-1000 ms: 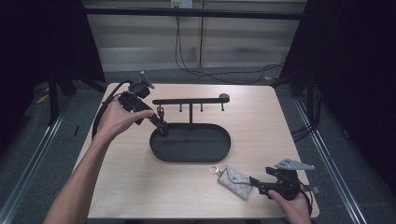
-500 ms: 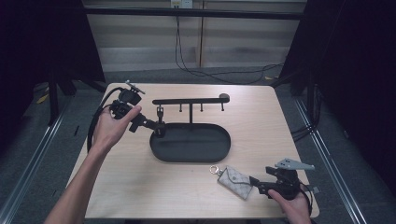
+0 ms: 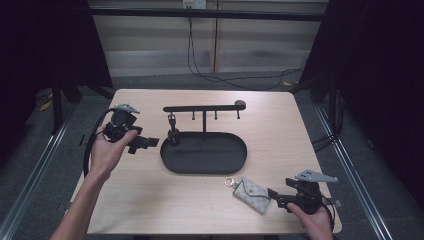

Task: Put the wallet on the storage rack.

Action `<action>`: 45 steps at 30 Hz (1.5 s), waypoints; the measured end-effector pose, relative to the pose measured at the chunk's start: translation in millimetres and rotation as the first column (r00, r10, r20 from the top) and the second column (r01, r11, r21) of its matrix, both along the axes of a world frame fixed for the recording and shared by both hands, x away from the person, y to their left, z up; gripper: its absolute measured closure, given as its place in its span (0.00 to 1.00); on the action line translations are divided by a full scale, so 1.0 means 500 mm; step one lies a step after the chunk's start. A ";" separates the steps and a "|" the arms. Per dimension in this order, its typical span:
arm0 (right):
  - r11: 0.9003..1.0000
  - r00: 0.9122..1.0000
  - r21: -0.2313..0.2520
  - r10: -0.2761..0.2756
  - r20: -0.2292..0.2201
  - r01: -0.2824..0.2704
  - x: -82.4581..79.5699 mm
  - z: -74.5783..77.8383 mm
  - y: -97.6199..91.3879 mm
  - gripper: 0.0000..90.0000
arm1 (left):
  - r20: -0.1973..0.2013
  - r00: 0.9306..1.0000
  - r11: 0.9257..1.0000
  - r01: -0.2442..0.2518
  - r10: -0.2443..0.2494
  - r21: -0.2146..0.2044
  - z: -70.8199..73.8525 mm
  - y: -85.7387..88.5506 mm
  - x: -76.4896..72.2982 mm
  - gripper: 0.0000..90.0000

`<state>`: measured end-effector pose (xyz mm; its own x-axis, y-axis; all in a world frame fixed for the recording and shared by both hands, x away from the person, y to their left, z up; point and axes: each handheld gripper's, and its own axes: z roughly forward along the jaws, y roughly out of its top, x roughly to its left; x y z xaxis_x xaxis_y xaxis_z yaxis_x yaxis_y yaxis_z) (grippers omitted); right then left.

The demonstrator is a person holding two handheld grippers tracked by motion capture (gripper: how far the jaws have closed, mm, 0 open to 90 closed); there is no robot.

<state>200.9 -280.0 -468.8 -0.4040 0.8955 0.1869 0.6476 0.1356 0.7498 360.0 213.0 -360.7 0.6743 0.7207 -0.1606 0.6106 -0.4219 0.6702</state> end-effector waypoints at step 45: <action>1.000 1.000 0.024 0.018 -0.004 -0.018 0.022 0.014 0.013 0.25 | -0.003 0.995 0.985 -0.103 0.104 -0.136 -0.180 0.118 -0.226 0.23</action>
